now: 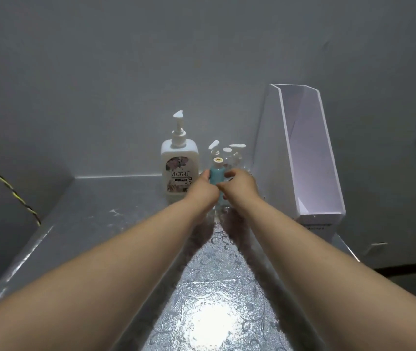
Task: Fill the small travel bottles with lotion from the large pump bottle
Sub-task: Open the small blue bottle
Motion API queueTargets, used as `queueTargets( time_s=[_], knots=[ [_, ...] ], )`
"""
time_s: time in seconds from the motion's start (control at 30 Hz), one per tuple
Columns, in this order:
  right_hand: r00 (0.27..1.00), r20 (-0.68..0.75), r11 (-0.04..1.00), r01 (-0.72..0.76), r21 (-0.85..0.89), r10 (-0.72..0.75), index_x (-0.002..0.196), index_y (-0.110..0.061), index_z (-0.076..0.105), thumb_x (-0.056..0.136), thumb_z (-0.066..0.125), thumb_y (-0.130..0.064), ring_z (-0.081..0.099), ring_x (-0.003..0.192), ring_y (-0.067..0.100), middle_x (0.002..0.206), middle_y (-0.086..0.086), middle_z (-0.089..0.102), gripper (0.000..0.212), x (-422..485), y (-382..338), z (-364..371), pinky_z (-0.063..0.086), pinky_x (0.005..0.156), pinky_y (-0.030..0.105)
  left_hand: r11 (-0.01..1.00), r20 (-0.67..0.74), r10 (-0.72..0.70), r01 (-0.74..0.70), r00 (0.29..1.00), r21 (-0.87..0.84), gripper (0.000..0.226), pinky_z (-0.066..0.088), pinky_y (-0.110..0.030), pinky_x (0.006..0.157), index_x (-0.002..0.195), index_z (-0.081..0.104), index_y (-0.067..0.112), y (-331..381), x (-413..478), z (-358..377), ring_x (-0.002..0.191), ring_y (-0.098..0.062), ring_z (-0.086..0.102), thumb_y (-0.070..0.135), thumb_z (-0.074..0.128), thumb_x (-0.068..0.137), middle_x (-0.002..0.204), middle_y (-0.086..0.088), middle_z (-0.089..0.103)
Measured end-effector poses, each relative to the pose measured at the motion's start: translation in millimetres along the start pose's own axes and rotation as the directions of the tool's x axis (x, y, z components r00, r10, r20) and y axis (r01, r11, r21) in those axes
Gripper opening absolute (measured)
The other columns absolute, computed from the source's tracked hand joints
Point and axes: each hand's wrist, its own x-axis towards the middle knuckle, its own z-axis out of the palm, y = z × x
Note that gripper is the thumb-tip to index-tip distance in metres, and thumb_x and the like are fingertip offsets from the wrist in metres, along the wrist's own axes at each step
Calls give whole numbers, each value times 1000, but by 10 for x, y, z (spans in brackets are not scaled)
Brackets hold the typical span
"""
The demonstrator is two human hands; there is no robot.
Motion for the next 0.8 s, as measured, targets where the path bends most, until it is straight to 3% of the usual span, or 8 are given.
queueTargets(
  time_s=[0.1, 0.2, 0.3, 0.37, 0.47, 0.6, 0.67, 0.8],
  knots=[
    [1000, -6, 1000, 1, -21, -1, 103, -6, 66, 77, 72, -21, 68, 92, 33, 106, 14, 68, 30, 4, 27, 16, 55, 85, 45, 1000, -15, 17, -17, 1000, 20, 49, 45, -23, 64, 133, 53, 19, -26, -47, -14, 102, -25, 62, -3, 44, 89, 119, -3, 64],
    [999, -21, 1000, 24, -15, -24, 92, -10, 65, 76, 74, -26, 68, 87, 31, 96, 13, 69, 24, -44, 64, 30, 55, 83, 44, 996, -46, 64, -61, 997, 68, 45, 48, -30, 81, 126, 57, 13, -68, -107, -36, 107, -27, 60, -4, 48, 85, 121, -10, 63],
    [999, -13, 999, 35, 11, -35, 74, -18, 57, 75, 75, -26, 69, 84, 30, 88, 12, 69, 20, -143, 81, 29, 56, 80, 45, 989, -63, 104, -96, 993, 114, 46, 49, -29, 87, 123, 60, 17, -97, -179, -72, 107, -26, 60, -5, 55, 83, 121, -13, 60],
    [1000, 5, 997, 23, 70, -24, 66, -21, 50, 76, 75, -26, 69, 80, 29, 81, 11, 67, 27, -234, 64, 6, 57, 77, 46, 982, -70, 124, -112, 990, 149, 50, 48, -29, 94, 129, 58, 19, -107, -235, -116, 110, -27, 59, -3, 59, 83, 125, -13, 54],
    [996, 86, 978, 9, 209, -28, 68, -16, 48, 81, 72, -22, 65, 65, 24, 68, 9, 62, 28, -374, 26, -29, 57, 64, 36, 966, -93, 141, -117, 986, 229, 59, 40, -24, 100, 138, 51, 19, -126, -353, -209, 116, -25, 53, 3, 65, 83, 130, -11, 46],
    [979, 182, 932, 25, 361, -96, 72, -13, 49, 85, 69, -20, 59, 60, 21, 64, 9, 58, 25, -578, -46, -74, 50, 54, 25, 950, -113, 220, -187, 969, 249, 57, 47, -31, 95, 132, 54, 24, -177, -524, -319, 113, -24, 59, 5, 69, 80, 128, -7, 57],
    [977, 164, 938, 75, 338, -137, 74, -14, 52, 83, 70, -30, 60, 63, 22, 70, 10, 59, 26, -618, -73, -108, 48, 54, 28, 942, -109, 254, -220, 961, 254, 53, 48, -28, 88, 126, 57, 27, -196, -607, -350, 108, -21, 61, 9, 73, 80, 122, -4, 61],
    [960, 78, 960, 263, 95, -270, 77, -7, 58, 79, 68, -48, 54, 63, 17, 70, 6, 57, 42, -716, -155, -196, 48, 60, 35, 920, -108, 306, -265, 946, 288, 52, 38, -20, 84, 131, 57, 28, -216, -788, -406, 103, -12, 52, 19, 75, 82, 115, 3, 53]
  ],
)
